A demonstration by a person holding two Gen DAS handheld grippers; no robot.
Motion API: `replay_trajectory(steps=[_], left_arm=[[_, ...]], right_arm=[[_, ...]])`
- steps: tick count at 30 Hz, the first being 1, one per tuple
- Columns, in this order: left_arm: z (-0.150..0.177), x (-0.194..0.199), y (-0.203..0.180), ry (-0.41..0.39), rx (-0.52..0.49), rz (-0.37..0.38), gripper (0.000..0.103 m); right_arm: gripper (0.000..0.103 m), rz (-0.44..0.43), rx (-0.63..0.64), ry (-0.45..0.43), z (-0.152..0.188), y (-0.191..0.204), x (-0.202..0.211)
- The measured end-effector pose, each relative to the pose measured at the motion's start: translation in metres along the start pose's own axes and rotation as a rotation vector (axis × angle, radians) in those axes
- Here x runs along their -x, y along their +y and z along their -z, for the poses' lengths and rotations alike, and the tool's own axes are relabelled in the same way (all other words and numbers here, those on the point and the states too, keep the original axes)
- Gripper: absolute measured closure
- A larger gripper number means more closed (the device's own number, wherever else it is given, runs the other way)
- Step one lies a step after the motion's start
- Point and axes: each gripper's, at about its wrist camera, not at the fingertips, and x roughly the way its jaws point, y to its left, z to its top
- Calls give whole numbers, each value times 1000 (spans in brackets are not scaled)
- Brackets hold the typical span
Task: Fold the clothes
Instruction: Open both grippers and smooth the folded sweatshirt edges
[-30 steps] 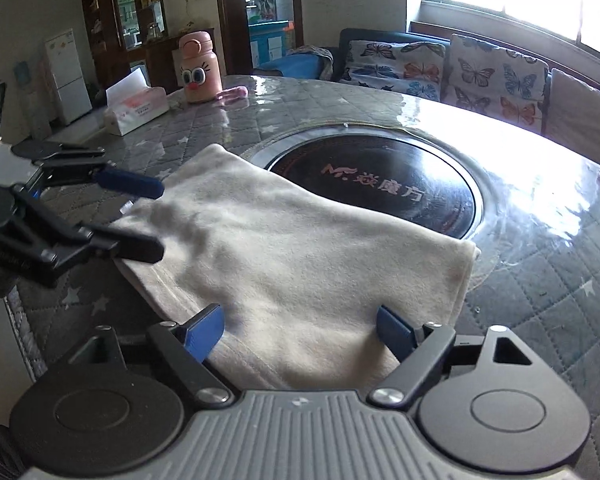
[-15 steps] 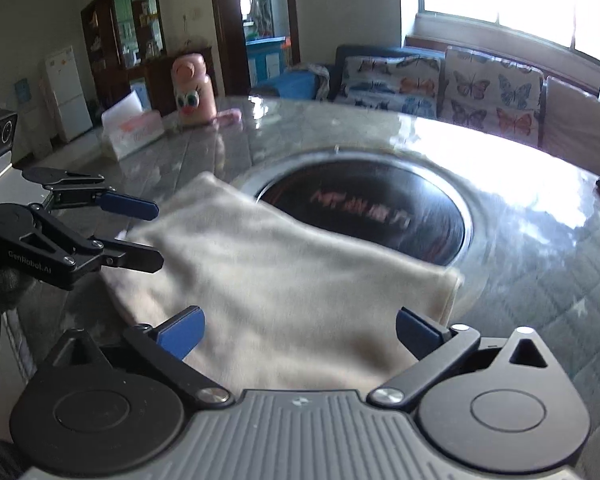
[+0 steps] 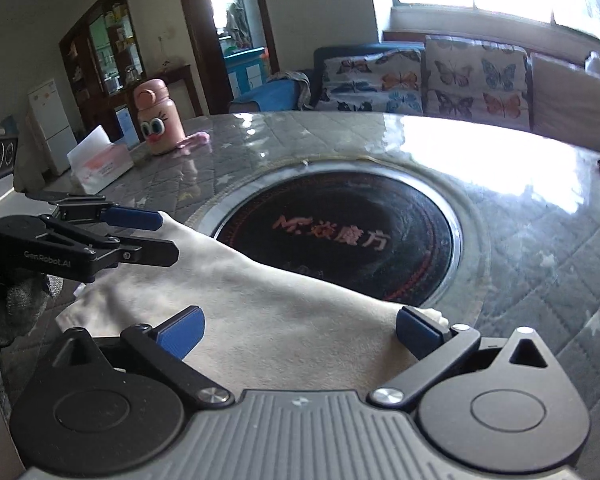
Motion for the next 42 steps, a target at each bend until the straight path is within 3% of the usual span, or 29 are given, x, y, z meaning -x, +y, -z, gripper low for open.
replay_trajectory(steps=[12,19,24,28,42], left_arm=[[-1,10,6,-40,0,-36,30],[8,-2,4,8,-25,-92,29],[10,7,3,-9,-22,-101,28],[17,13,-1,-4,-32,-99,21],[42,32,-3,12,-17,-145,12]], right_arm=[[0,-6,-22,-11,2,-5,4],[0,7,21,-14,4,5,3],[0,33,47,-12,7,10,2],[0,26,58,-15,11,16,7],[0,88,142,-21,23,45,8]])
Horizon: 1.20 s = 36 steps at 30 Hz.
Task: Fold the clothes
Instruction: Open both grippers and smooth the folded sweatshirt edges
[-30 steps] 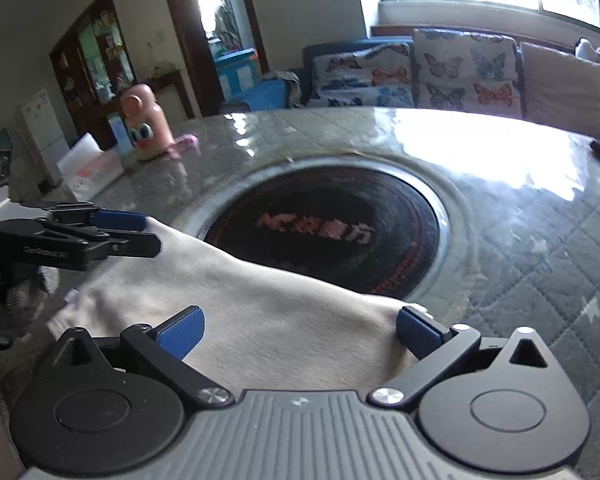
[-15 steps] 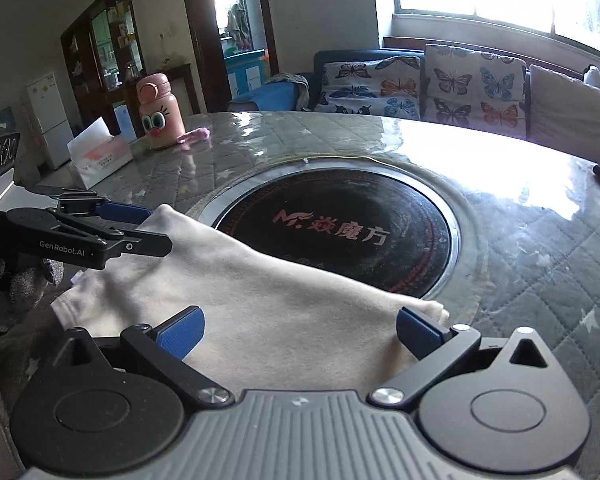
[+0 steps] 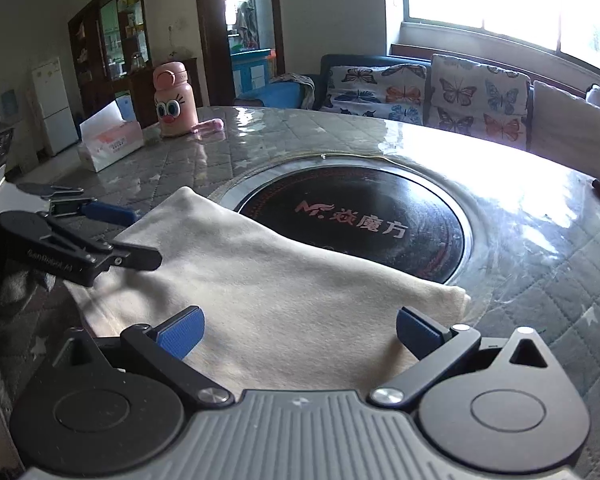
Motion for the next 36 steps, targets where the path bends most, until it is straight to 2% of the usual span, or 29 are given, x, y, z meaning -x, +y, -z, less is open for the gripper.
replay_trajectory(steps=[7,22,30,36], left_arm=[[4,7,-1,-4,7,-14,8],[12,14,-2,11,39,-21,5],[13,18,-3,6,66,20,10],[9,14,-5,17,95,47,16]], right_arm=[[0,46,32,-8,-1,15,-7],[0,55,67,5,17,27,9],[0,36,-8,4,21,16,17],[0,36,-127,-20,18,-7,24]])
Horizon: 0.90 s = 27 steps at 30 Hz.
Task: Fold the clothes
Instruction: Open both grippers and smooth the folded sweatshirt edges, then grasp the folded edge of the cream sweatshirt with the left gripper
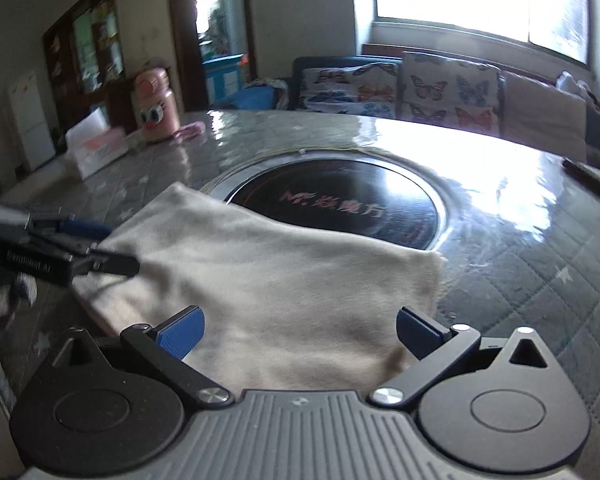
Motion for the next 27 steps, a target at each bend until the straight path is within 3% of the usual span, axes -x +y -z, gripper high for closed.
replay_trajectory(steps=[11,23,27], left_arm=[[-7,-6,3,-4,44,-9,17],[-10,-13,4,-2,72,-4,28],[-12,-14,4,-3,102,22,38]], right_arm=[[2,9,-216,1,-5,-48,-10],[22,16,-244,17,-6,-52,-24],[35,2,-249,17,-7,-50,-25]])
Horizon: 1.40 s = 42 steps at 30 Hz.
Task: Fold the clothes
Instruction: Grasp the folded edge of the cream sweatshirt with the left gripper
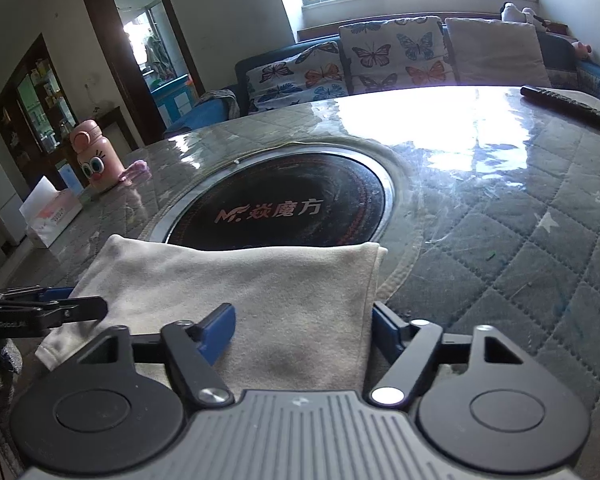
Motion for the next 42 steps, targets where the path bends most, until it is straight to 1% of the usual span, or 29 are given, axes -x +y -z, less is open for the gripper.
replay_trajectory(steps=[2,3,4,7,9,11,13,16,17,19,20,21,22,24,28,30,36,40,42], left_arm=[[-1,0,0,1,17,11,43],[-1,0,1,2,27,24,47],[-2,1,1,4,37,36,52],[-2,1,4,6,58,37,57],[-3,2,5,12,71,15,55],[-3,4,1,14,63,-14,55],[-1,5,-1,13,60,-24,55],[1,5,-3,13,64,-27,55],[0,5,-2,14,69,-26,55],[-1,4,1,17,89,12,70],[0,5,2,16,100,23,72],[0,5,4,15,112,33,76],[0,5,5,14,123,44,78],[0,7,8,12,144,62,80],[-2,17,14,-7,181,93,82],[-3,23,12,-22,179,96,82],[-5,46,19,-70,201,96,82],[-3,67,33,-106,225,67,82],[-2,77,43,-122,242,48,82]], right_arm=[[39,-7,-6,1,-1,0,0],[42,-10,-10,1,-1,0,0],[43,-12,-14,1,-1,-1,0],[48,-18,-27,0,-1,-4,0],[49,-17,-47,-4,-2,-7,1],[49,-11,-67,-10,-2,-10,2],[48,2,-60,-13,-2,-10,2],[48,-4,-49,-8,-2,-8,0],[50,-10,-47,-5,-2,-6,0],[59,-19,-42,0,-2,-4,-2],[67,-21,-42,1,-1,-3,-2],[72,-24,-46,1,-1,-3,-2],[74,-27,-51,1,-1,-3,-2],[79,-37,-59,-3,-2,-3,0],[82,-56,-75,-10,-4,-2,5],[82,-63,-63,-19,-7,2,9],[83,-104,-24,-25,-18,23,9],[83,-142,11,-23,-29,44,3],[85,-161,29,-22,-34,55,0]])
